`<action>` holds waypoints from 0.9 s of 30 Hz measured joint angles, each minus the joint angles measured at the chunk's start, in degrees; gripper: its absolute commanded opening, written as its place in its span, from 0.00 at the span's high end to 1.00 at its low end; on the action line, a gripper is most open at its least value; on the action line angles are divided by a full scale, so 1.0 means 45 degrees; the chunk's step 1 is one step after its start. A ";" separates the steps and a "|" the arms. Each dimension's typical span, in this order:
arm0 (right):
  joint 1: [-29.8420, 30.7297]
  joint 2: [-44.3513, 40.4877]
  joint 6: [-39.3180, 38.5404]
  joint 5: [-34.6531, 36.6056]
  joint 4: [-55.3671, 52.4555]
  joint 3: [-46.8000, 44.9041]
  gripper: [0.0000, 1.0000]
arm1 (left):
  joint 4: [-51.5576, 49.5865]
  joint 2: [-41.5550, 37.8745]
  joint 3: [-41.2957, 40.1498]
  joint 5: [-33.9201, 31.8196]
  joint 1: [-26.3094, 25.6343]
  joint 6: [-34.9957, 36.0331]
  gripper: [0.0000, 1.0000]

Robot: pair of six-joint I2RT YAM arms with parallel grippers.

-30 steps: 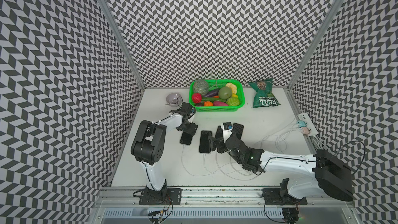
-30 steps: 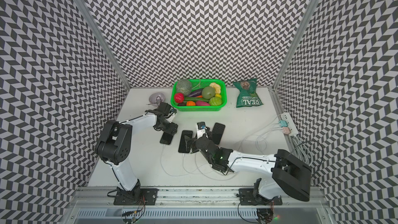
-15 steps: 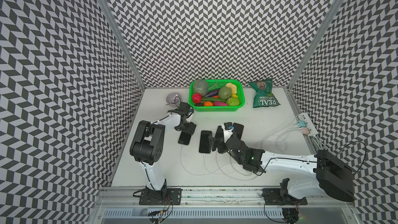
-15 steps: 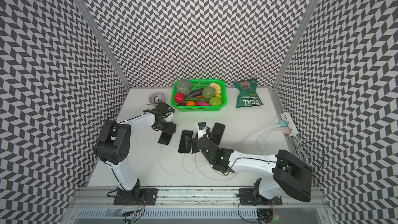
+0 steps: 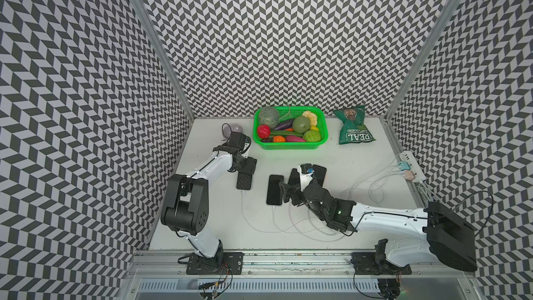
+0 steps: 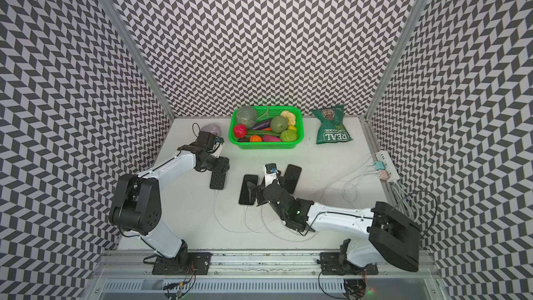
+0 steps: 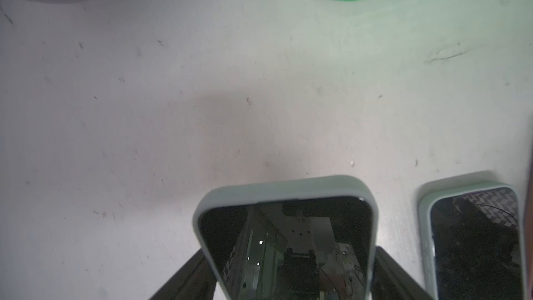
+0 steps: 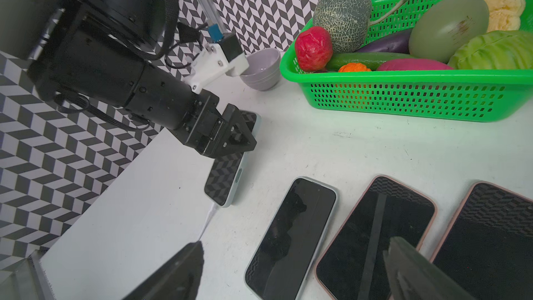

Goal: Unplug the charging cable from the phone
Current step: Pick up the phone at the center of the board, then remove the charging cable from the phone.

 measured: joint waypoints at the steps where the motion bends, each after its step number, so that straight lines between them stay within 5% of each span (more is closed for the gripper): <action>1: 0.0000 0.0000 0.0000 -0.0029 0.0000 0.0000 0.00 | 0.0000 -0.0087 0.0000 0.0097 0.0015 -0.0005 1.00; 27: 0.0049 0.1583 0.0073 -0.2749 0.1549 0.0291 0.00 | 0.0034 -0.2511 -0.0228 0.1807 0.0452 0.0287 1.00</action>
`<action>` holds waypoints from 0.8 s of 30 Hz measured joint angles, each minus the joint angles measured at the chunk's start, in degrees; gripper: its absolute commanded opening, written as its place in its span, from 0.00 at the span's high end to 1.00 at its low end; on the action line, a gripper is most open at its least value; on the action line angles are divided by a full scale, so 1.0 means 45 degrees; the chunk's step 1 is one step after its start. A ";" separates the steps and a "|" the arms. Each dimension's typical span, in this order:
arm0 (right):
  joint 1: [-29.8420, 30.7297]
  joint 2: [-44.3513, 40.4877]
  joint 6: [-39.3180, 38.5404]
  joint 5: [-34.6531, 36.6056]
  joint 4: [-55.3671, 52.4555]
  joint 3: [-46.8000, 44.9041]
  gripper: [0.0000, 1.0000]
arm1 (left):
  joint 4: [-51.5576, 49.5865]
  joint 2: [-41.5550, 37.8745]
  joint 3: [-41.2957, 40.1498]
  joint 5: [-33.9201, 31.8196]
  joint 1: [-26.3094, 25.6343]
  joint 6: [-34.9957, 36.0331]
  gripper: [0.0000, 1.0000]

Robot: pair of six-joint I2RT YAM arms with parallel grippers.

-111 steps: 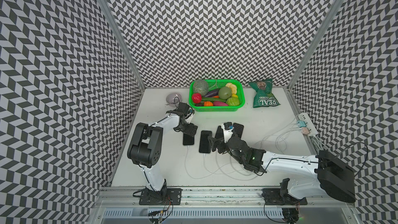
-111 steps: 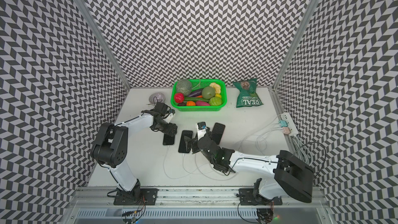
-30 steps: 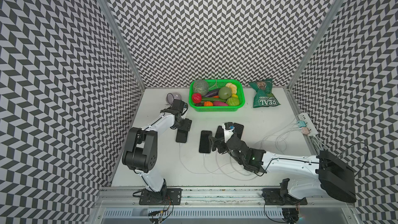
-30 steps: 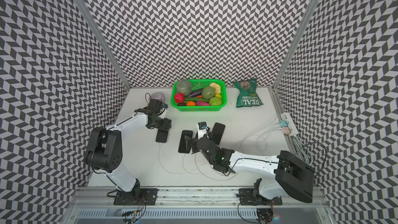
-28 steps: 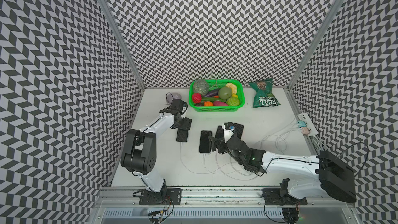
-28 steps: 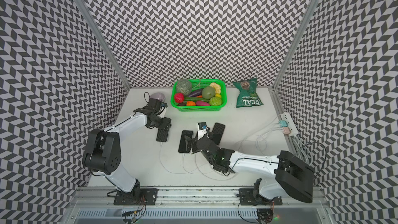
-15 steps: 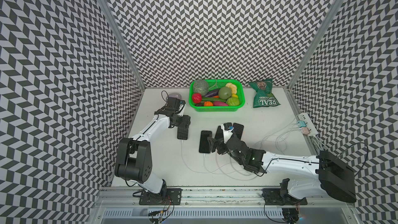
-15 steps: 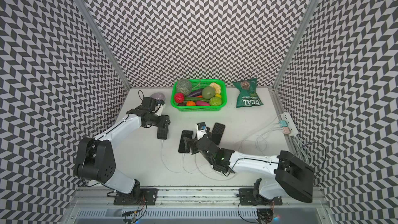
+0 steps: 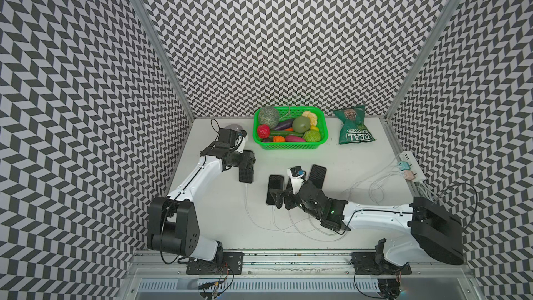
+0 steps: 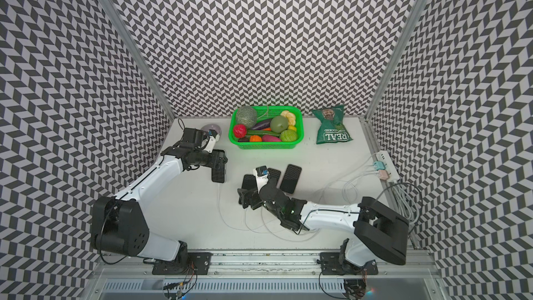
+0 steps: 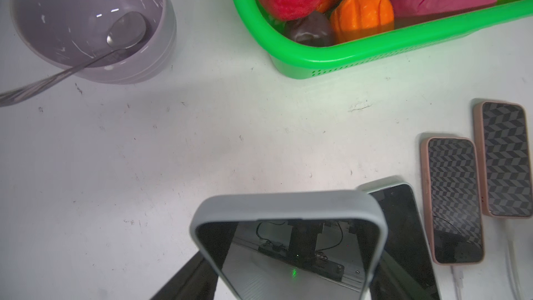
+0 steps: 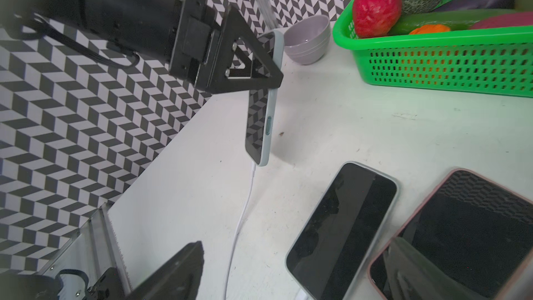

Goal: Unplug the charging cable from the phone
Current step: Remove the charging cable from the phone.

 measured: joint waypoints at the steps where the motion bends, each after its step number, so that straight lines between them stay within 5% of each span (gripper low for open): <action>1: 0.0000 0.0262 0.0005 -0.0199 0.0087 0.0121 0.00 | 0.0000 -0.0131 0.0000 0.0083 0.0000 0.0015 1.00; 16: 0.0000 0.4274 0.0879 -0.2569 0.1617 0.2764 0.09 | -0.0015 -0.0821 -0.0010 0.0670 0.0102 0.0102 1.00; 24: 0.0000 0.5940 0.1831 -0.3206 0.2987 0.3351 0.22 | -0.0029 -0.0821 -0.0010 0.0772 0.0136 0.0102 1.00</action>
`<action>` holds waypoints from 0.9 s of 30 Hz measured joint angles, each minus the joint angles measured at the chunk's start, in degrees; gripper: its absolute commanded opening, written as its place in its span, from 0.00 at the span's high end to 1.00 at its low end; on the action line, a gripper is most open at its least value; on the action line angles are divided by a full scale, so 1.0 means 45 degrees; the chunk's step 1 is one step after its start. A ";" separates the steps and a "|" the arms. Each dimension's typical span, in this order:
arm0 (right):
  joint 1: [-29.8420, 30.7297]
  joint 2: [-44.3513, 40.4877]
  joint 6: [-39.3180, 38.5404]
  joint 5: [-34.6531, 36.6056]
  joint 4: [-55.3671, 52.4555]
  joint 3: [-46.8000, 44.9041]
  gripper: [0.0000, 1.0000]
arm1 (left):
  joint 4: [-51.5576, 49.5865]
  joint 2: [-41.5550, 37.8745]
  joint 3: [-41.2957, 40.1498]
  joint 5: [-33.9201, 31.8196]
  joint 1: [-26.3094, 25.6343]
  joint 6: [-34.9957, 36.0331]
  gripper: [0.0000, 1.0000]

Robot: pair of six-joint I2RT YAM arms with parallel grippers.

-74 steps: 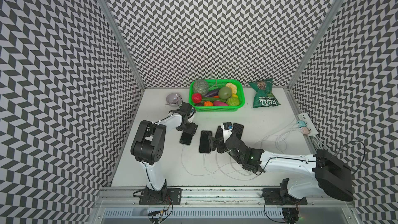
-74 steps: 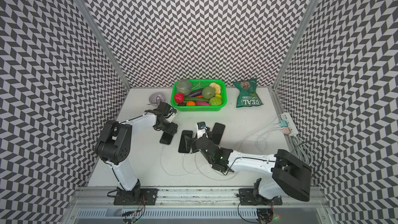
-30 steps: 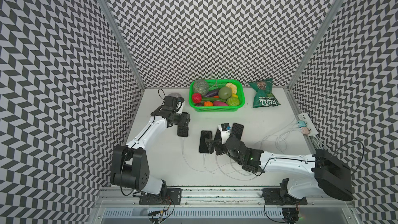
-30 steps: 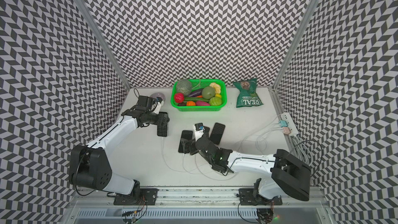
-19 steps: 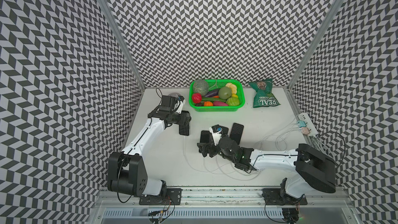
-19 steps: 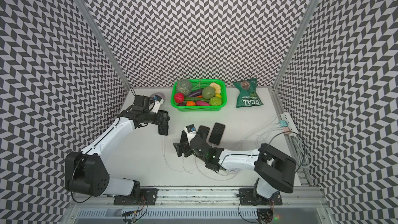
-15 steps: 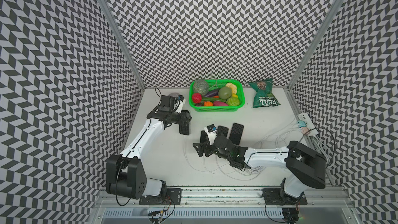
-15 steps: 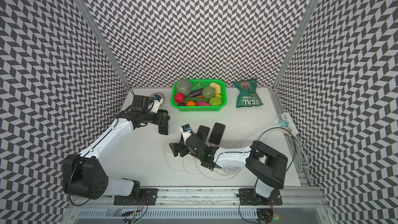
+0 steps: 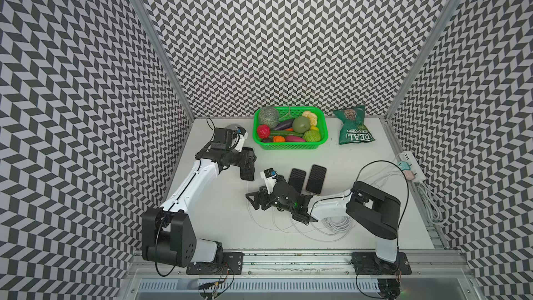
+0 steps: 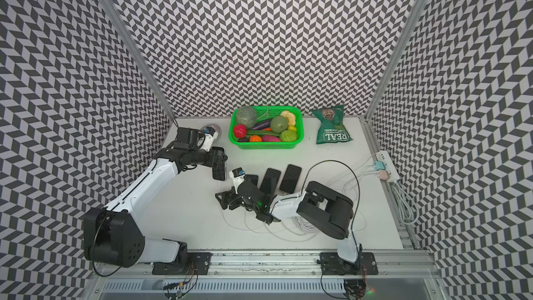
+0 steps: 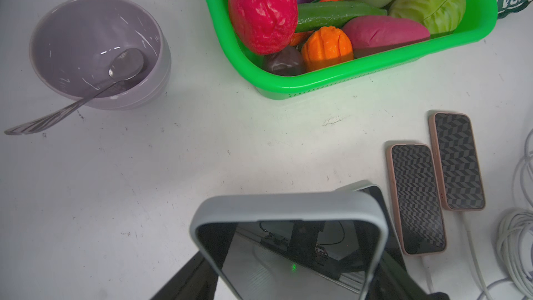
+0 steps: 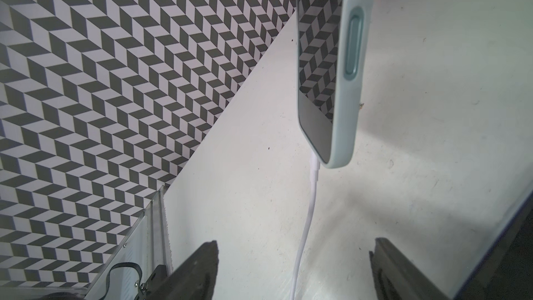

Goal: Unplug the charging cable from the phone
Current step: Remove the charging cable from the phone.

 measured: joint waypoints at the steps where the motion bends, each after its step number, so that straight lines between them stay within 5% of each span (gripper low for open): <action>1: 0.0000 0.0180 0.0092 -0.0049 0.0107 0.0063 0.24 | 0.0000 0.0000 0.0000 0.0000 0.0010 -0.0005 1.00; 27: -0.0087 0.2132 0.0505 -0.0306 0.0957 0.1860 0.66 | -0.0019 0.0000 -0.0005 0.0301 0.0170 0.0000 1.00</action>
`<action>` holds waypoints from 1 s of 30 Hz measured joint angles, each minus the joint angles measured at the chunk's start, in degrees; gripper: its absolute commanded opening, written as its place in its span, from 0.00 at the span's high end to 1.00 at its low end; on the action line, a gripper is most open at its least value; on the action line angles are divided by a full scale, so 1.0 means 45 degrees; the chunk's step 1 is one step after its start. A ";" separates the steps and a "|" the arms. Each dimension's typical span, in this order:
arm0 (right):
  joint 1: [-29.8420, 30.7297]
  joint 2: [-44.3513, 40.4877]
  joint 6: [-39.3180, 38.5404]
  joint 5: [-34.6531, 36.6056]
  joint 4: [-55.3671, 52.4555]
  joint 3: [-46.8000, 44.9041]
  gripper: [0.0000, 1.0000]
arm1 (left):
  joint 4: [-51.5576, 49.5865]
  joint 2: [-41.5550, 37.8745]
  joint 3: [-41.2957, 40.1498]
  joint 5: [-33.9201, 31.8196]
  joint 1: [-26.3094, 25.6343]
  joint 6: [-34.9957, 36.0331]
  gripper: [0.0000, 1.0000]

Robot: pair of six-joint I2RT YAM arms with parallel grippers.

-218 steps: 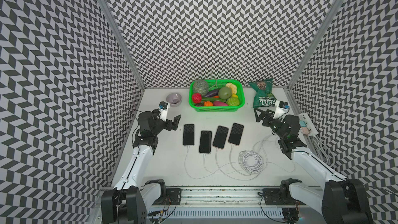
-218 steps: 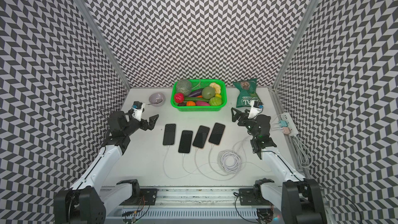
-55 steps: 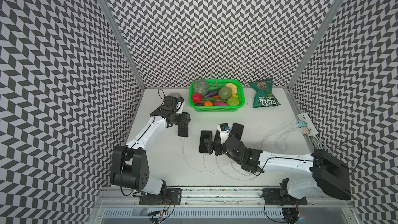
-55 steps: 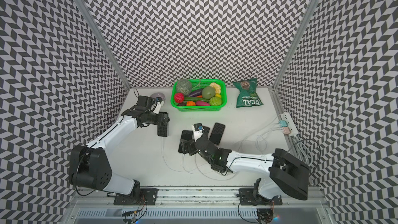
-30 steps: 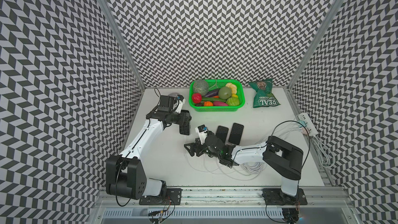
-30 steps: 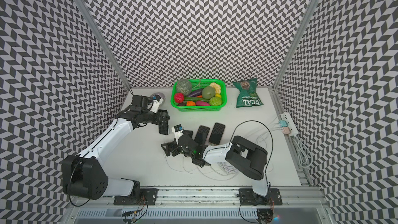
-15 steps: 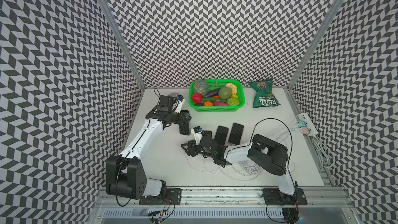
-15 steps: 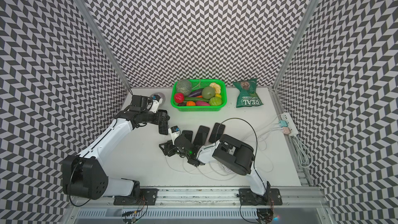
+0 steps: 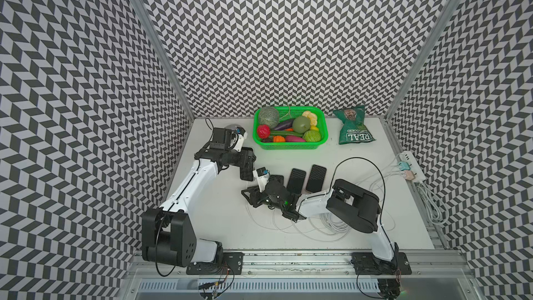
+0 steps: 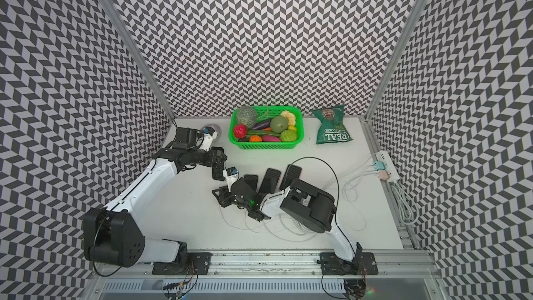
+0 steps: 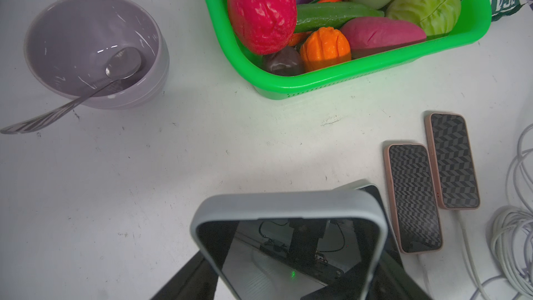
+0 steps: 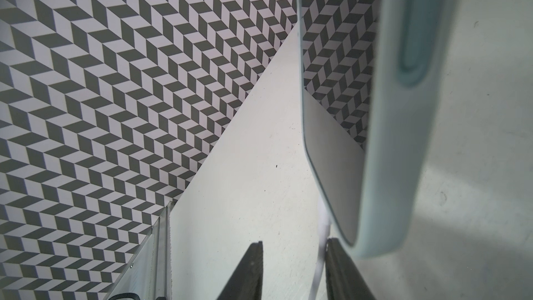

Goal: Unplug the charging cable from the phone
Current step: Remove the charging cable from the phone.

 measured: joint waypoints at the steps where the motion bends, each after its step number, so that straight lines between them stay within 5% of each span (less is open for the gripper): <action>1: -0.0015 0.0015 0.0015 0.0029 -0.0010 0.0029 0.67 | 0.0000 0.0000 0.0000 0.0005 0.0010 0.0000 1.00; 30: -0.0151 0.0408 -0.0107 0.0165 -0.0155 0.0311 1.00 | 0.0005 -0.0092 -0.0087 0.0165 0.0141 -0.0010 1.00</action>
